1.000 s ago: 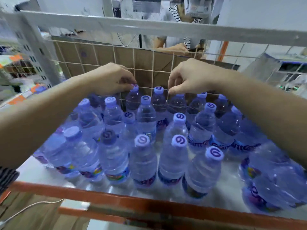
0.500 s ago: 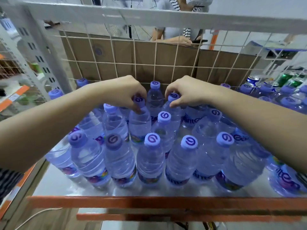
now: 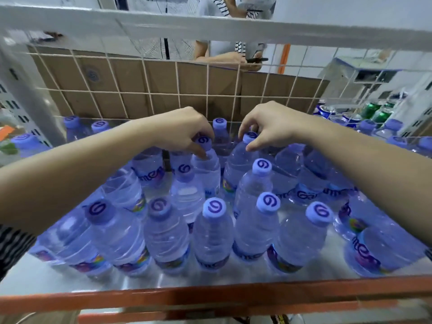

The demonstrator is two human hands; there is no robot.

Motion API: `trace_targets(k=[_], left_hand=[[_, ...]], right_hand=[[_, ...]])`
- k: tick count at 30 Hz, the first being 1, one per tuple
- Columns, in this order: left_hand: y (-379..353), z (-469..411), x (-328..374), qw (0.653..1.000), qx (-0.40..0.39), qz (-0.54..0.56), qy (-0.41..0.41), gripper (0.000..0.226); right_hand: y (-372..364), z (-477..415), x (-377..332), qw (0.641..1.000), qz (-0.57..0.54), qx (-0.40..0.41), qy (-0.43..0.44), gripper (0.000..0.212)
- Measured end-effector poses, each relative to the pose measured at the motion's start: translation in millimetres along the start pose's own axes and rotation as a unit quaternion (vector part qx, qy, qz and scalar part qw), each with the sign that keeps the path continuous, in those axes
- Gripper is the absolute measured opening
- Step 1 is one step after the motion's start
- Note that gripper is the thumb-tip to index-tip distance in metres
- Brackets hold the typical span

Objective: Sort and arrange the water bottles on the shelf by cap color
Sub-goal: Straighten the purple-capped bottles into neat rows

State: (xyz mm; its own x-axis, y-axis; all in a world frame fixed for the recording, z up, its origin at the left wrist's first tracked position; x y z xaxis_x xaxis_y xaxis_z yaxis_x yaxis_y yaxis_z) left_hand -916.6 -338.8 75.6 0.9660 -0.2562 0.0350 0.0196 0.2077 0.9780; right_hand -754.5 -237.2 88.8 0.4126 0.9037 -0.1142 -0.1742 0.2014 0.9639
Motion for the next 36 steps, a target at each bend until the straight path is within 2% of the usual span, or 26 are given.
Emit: trace_targets(k=[6, 14, 18, 21, 24, 27, 29, 31, 32, 34, 36], left_hand=[[4.5, -18.5, 13.2, 0.999, -0.029, -0.001, 0.038, 0.044], [1.3, -20.0, 20.7, 0.998, -0.015, 0.022, 0.060, 0.045], [2.5, -30.3, 26.1, 0.998, 0.005, 0.035, 0.043, 0.045], [2.9, -44.6, 31.8, 1.000, 0.015, -0.003, 0.023, 0.048], [4.3, -49.0, 28.9, 0.999, 0.007, -0.012, 0.031, 0.050], [0.2, -48.7, 24.3, 0.997, 0.022, -0.040, 0.063, 0.056], [-4.4, -48.4, 25.5, 0.989, 0.026, -0.086, 0.116, 0.072], [-5.8, -48.7, 29.9, 0.983, 0.031, -0.112, 0.141, 0.077], [-4.5, -49.1, 29.7, 0.985, 0.026, -0.102, 0.134, 0.076], [1.4, -45.7, 29.9, 0.998, -0.010, -0.002, 0.066, 0.055], [7.9, -38.4, 28.7, 0.996, -0.043, 0.075, 0.012, 0.044]], right_hand=[[3.7, 5.2, 7.7, 0.997, 0.046, -0.033, 0.061, 0.027], [1.0, 5.6, 20.2, 0.985, 0.077, -0.099, 0.116, 0.026], [0.5, 8.8, 29.4, 0.986, 0.084, -0.096, 0.106, 0.027], [-1.5, 10.0, 31.4, 0.990, 0.075, -0.081, 0.092, 0.027], [-5.5, 10.9, 35.7, 0.994, 0.011, -0.068, 0.084, 0.021], [-13.7, 9.3, 42.2, 0.998, -0.037, -0.033, 0.036, 0.038], [-17.6, 6.2, 45.1, 0.999, -0.022, -0.031, -0.002, 0.048], [-18.4, 5.4, 43.4, 0.999, -0.013, -0.037, -0.001, 0.047], [-17.1, 6.0, 42.0, 0.999, -0.011, -0.036, 0.008, 0.044], [-14.8, 8.7, 40.2, 0.999, -0.008, -0.037, 0.028, 0.032], [-12.8, 13.4, 37.3, 0.998, -0.001, -0.042, 0.049, 0.025]])
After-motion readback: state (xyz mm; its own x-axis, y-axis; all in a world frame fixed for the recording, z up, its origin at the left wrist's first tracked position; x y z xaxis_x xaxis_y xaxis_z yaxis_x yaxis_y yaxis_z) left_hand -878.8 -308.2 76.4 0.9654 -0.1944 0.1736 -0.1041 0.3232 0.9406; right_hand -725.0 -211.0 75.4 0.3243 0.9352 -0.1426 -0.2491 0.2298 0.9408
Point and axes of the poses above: each hand's wrist, its own z-axis away from the middle knuckle, its own y-axis out of the back of the hand, x = y × z, the point moved 3 cm from there along -z, towards the middle knuckle, and after that the axes turned 14 degrees about -x, right-handed, at the moved point
